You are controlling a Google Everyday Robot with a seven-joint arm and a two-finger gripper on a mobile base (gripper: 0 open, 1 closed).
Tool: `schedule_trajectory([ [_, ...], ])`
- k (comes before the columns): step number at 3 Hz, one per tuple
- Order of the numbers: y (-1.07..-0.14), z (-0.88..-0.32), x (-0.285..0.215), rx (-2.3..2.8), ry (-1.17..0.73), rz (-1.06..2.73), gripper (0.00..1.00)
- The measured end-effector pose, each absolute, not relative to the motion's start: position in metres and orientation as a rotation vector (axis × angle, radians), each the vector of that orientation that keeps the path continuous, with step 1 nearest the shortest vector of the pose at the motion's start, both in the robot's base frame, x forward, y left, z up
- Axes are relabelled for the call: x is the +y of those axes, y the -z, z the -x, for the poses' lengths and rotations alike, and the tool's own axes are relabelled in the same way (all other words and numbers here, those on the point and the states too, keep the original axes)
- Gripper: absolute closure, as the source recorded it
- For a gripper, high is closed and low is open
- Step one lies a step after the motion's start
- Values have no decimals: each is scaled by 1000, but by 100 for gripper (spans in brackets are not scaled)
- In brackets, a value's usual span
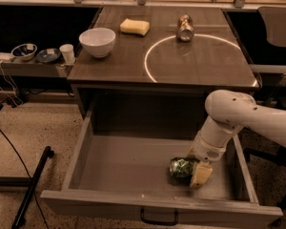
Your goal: Place green can into top drawer
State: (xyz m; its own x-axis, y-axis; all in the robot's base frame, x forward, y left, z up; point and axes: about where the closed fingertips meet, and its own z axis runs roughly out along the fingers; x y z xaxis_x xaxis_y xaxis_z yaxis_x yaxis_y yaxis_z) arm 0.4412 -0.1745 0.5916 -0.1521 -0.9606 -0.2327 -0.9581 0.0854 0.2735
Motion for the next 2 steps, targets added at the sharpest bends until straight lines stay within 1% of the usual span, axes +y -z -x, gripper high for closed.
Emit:
schedule_trajectory([
  [1,-596,-441,-175,-2309,572,-2042,0],
  [2,-638,-437,-167,-2300,518,-2185,0],
])
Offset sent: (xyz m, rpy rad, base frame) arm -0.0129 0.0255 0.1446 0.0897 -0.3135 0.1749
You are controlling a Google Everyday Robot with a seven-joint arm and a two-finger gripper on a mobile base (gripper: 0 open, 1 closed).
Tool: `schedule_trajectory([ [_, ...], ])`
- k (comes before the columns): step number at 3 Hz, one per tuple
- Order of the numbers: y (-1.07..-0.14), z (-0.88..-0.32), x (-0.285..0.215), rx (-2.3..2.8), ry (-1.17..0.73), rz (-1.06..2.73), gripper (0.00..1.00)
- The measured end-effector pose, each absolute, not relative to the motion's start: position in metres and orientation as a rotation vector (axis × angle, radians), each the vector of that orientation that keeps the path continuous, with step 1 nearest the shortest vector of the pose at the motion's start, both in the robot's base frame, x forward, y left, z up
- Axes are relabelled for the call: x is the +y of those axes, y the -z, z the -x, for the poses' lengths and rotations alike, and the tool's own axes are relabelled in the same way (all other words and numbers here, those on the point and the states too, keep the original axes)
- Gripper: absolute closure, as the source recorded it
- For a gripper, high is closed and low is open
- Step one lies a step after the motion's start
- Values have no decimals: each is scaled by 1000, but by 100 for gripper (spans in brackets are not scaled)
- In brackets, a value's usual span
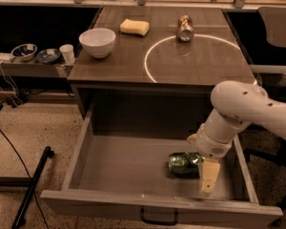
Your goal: Place green can into top drawer
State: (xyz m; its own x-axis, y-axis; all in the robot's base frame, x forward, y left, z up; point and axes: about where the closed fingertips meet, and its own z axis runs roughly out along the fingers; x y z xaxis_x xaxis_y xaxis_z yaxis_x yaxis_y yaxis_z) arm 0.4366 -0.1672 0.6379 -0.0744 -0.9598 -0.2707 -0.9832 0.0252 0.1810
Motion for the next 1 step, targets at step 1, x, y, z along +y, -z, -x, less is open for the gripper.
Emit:
schedule_trajectory([
  [1,-697,-433,-169,2041,-440,2111,0],
])
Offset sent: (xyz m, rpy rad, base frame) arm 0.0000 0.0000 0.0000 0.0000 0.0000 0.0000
